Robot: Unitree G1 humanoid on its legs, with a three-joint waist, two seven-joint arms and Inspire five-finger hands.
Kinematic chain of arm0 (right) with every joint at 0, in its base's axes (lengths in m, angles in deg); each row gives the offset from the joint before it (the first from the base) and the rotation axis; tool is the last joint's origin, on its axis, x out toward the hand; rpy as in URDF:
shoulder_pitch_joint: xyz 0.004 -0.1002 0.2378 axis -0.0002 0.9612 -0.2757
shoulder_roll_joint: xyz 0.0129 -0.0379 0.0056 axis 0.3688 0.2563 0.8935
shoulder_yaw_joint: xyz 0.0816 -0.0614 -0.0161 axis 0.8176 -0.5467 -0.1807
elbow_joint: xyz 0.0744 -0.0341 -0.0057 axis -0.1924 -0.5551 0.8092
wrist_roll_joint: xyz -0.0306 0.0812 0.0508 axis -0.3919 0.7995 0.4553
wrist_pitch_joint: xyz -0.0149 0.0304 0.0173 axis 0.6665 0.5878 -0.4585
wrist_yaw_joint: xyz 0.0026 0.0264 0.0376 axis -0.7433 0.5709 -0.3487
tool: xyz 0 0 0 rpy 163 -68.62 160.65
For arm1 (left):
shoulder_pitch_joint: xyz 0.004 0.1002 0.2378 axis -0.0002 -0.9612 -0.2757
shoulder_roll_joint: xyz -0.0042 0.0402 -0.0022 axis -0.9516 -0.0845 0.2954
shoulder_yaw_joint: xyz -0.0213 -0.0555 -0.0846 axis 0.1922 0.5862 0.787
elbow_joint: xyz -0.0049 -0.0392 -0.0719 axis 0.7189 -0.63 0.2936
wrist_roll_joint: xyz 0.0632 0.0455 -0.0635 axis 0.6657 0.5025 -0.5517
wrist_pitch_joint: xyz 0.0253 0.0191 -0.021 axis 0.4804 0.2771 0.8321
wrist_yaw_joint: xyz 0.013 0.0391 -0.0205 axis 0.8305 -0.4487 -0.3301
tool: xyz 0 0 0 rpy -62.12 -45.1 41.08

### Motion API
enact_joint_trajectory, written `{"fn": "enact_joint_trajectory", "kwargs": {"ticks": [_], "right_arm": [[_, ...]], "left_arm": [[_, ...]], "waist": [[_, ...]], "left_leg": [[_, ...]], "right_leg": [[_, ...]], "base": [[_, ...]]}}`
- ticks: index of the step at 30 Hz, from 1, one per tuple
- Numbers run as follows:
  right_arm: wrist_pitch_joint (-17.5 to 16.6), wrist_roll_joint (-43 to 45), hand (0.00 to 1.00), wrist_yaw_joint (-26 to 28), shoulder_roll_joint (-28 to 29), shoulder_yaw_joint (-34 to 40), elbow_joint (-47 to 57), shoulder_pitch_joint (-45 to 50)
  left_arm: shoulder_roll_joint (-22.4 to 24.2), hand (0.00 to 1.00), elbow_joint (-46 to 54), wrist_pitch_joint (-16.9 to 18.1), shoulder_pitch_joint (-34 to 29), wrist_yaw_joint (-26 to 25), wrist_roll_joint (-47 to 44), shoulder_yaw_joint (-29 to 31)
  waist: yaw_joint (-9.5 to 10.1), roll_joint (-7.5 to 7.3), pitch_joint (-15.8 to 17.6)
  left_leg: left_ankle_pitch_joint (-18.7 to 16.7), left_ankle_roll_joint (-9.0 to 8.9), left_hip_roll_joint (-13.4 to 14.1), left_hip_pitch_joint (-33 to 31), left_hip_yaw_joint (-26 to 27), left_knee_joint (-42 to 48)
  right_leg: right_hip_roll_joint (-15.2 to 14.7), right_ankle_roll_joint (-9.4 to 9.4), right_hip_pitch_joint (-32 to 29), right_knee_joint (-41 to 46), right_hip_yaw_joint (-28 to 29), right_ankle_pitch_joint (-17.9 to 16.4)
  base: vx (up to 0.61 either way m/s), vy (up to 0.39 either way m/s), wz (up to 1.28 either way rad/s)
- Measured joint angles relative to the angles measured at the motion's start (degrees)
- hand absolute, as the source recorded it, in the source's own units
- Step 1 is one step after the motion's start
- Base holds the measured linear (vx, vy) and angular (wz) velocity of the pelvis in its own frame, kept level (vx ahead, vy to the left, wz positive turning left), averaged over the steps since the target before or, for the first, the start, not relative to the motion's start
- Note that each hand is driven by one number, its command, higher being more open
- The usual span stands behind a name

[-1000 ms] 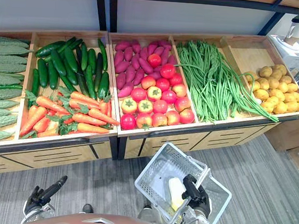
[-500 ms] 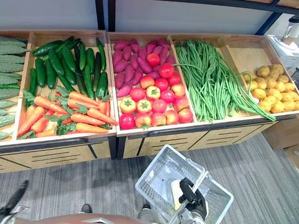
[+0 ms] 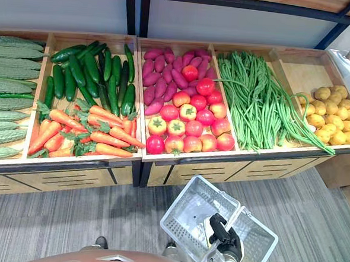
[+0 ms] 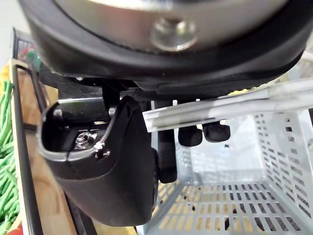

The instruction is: Pick vegetable in the basket

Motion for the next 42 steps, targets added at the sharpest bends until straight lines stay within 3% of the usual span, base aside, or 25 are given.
{"fn": "enact_joint_trajectory", "kwargs": {"ticks": [3, 7, 11, 15, 23, 28, 32, 42], "right_arm": [[0.05, -0.08, 0.00, 0.62, -0.02, -0.01, 2.64, 0.01], [0.68, -0.28, 0.00, 2.29, -0.02, -0.03, 5.59, 0.01], [1.68, -3.67, 0.00, 3.67, 0.02, -0.05, 7.85, 0.09], [1.80, -5.18, 0.00, 4.43, 0.03, -0.05, 9.45, 0.83], [1.84, -6.54, 0.00, 5.97, 0.12, 0.02, 11.19, 2.32], [1.84, -6.94, 0.00, 6.72, 0.12, 0.07, 11.45, 2.44], [1.84, -6.94, 0.00, 7.23, 0.12, 0.08, 11.62, 2.86], [1.84, -7.04, 0.00, 8.71, 0.12, 0.20, 11.61, 4.60]], "left_arm": [[-6.40, 1.00, 0.60, 0.95, 4.00, 4.05, 1.22, -5.96], [-13.84, 1.00, 0.63, 0.90, 8.39, 13.26, 0.97, -17.55], [-17.55, 1.00, 0.64, 0.59, 12.53, 22.83, 0.65, -28.40], [-19.99, 1.00, 0.52, -1.54, 14.54, 28.10, 0.99, -34.34], [-27.01, 1.00, 0.45, -4.04, 18.19, 36.80, 6.19, -47.17], [-28.98, 1.00, 1.16, -4.61, 17.77, 44.29, 10.62, -52.41], [-29.02, 1.00, 2.62, -4.64, 17.35, 46.11, 12.73, -53.85], [-29.32, 1.00, 6.30, -5.49, 9.19, 48.25, 15.04, -55.79]], "waist": [[-0.17, 0.03, -0.26], [-1.37, 0.33, -0.40], [-1.89, 0.33, -0.45], [-3.08, 0.37, -0.47], [-3.43, 0.80, -0.73], [-3.53, 1.29, -1.12], [-3.71, 1.29, -1.52], [-4.60, 1.27, -3.61]], "left_leg": [[-0.29, 0.12, 0.04, -0.61, -0.09, 0.62], [-0.37, 0.24, 0.06, -0.43, 0.39, 0.67], [-0.41, 0.31, 0.12, -0.44, 1.40, 0.80], [-0.44, 0.36, 0.32, -0.43, 1.81, 1.45], [-0.43, 0.35, 0.43, -0.46, 1.97, 1.47], [-0.43, 0.35, 0.44, -0.48, 2.03, 1.46], [-0.43, 0.34, 0.47, -0.48, 2.07, 1.46], [-0.42, 0.34, 0.47, -0.55, 2.43, 1.41]], "right_leg": [[-0.04, -0.01, -0.36, 0.12, 0.15, 0.00], [-0.02, -0.42, -0.93, 0.87, 1.54, -0.32], [0.10, -0.48, -2.07, 1.20, 3.22, -0.36], [0.20, -0.58, -2.45, 1.82, 3.91, -0.42], [0.35, -0.67, -2.85, 1.96, 4.58, -0.49], [0.38, -0.60, -2.98, 1.95, 4.78, -0.44], [0.40, -0.50, -3.01, 1.90, 4.86, -0.36], [0.46, 0.07, -2.83, 0.87, 5.20, 0.21]], "base": [[0.02, 0.005, 0.00], [0.01, 0.016, -0.07], [-0.01, 0.010, -0.19], [-0.01, -0.003, -0.10], [-0.01, 0.000, -0.01], [-0.03, 0.006, -0.01], [0.00, 0.000, 0.00], [0.00, 0.000, 0.00]]}}
